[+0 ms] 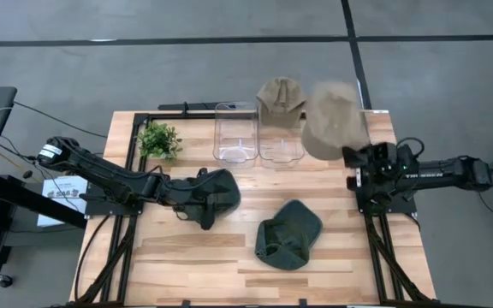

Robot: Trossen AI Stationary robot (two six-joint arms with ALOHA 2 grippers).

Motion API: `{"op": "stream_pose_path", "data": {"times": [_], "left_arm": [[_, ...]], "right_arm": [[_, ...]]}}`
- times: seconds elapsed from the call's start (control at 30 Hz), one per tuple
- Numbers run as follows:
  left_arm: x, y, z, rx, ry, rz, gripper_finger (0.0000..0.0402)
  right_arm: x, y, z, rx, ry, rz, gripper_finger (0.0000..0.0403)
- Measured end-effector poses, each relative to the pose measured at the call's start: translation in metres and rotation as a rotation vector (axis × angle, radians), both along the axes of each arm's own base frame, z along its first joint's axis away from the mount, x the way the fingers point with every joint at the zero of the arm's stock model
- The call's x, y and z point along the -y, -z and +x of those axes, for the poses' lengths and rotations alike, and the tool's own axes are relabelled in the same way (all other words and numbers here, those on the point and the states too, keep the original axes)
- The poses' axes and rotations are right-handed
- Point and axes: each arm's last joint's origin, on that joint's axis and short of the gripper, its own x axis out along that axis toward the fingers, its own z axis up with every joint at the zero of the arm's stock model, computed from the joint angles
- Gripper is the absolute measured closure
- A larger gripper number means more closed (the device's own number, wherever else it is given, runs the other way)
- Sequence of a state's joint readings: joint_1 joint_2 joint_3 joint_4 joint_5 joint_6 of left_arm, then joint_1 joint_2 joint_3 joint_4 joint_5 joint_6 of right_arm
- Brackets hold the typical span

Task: Pick & Place hat
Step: Put the brown cap into the right transparent bin

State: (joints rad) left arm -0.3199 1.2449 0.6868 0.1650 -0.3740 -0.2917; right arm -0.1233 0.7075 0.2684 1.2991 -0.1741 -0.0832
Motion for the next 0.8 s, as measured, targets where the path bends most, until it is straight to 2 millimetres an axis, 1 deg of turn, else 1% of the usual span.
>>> {"op": "stream_pose_path", "data": {"times": [0.1,0.2,0.23,0.27,0.33,0.4,0.47,0.57,0.67,0.73,0.8], "left_arm": [[0.000,0.000,0.000,0.000,0.000,0.000,0.0169],[0.000,0.000,0.000,0.000,0.000,0.000,0.0169],[0.000,0.000,0.000,0.000,0.000,0.000,0.0169],[0.000,0.000,0.000,0.000,0.000,0.000,0.0169],[0.000,0.000,0.000,-0.001,0.000,0.000,0.0169],[0.000,0.000,0.000,-0.001,0.000,0.000,0.0169],[0.000,0.000,0.000,-0.002,0.000,0.000,0.0169],[0.000,0.000,0.000,-0.004,0.000,0.001,0.0169],[0.000,0.001,0.000,-0.006,0.000,0.002,0.0169],[0.000,0.001,0.000,-0.006,0.000,0.002,0.0169],[0.000,0.000,0.000,-0.004,0.000,0.001,0.0169]], "right_arm": [[-0.003,0.005,0.000,-0.012,-0.002,-0.061,0.0402],[-0.008,0.009,0.002,-0.037,-0.071,-0.278,0.0402],[-0.009,0.009,0.002,-0.034,-0.049,-0.322,0.0402],[-0.008,0.010,0.003,-0.036,0.008,-0.321,0.0402],[-0.003,0.010,0.004,-0.064,0.154,-0.238,0.0402],[-0.001,0.015,0.008,-0.120,0.234,-0.279,0.0401],[-0.003,0.022,0.013,-0.200,0.225,-0.361,0.0401],[-0.001,0.031,0.018,-0.305,0.231,-0.375,0.0401],[-0.003,0.041,0.023,-0.402,0.168,-0.463,0.0401],[-0.006,0.048,0.025,-0.466,0.137,-0.471,0.0401],[-0.006,0.053,0.027,-0.536,0.182,-0.457,0.0401]]}}
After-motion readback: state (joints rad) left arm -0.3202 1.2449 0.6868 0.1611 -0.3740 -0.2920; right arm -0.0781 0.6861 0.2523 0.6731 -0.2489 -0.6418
